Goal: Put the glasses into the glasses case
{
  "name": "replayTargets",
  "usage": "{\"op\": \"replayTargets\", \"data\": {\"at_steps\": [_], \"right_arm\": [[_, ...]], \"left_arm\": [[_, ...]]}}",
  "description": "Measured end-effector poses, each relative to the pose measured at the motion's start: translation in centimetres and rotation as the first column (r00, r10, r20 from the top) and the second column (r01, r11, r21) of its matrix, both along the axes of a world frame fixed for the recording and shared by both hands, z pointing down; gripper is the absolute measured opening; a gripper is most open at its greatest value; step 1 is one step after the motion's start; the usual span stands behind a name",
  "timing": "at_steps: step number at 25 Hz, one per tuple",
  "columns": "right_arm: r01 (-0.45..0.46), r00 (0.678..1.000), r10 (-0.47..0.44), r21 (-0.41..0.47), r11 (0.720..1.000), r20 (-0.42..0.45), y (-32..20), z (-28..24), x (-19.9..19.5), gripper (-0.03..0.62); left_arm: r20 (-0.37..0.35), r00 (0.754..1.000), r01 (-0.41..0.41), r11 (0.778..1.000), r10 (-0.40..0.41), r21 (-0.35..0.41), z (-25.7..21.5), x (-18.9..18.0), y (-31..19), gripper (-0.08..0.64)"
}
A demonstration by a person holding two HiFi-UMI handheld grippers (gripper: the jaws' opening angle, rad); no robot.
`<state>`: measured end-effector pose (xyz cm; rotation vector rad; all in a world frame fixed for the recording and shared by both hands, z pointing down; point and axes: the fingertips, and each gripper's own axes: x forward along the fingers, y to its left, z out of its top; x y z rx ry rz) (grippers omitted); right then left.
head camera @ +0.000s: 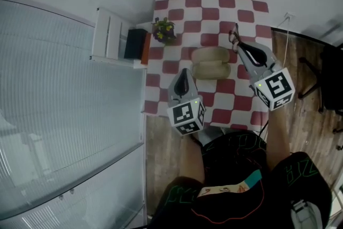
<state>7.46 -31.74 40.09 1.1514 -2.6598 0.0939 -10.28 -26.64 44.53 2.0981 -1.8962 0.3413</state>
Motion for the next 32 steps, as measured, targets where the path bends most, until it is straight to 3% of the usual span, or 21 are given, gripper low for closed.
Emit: {"op": "replayTargets", "data": {"at_steps": [19, 26, 32], "right_arm": [[0.146, 0.973, -0.154, -0.058, 0.988, -0.172, 0.5, 4.6, -5.9, 0.017], [0.22, 0.949, -0.236, -0.098, 0.971, -0.208, 1.0, 6.0, -7.0, 0.017], [0.286, 0.909, -0.317, -0.148, 0.947, -0.269, 1.7, 7.7, -7.7, 0.017]], "left_arm": [[-0.008, 1.0, 0.022, 0.997, -0.022, -0.07, 3.7, -3.0, -0.2, 0.009], [-0.009, 1.0, 0.028, 0.996, -0.028, -0.084, 4.2, -3.4, -0.1, 0.009], [-0.011, 0.999, 0.032, 0.995, -0.034, -0.094, 4.7, -3.9, -0.1, 0.009]]}}
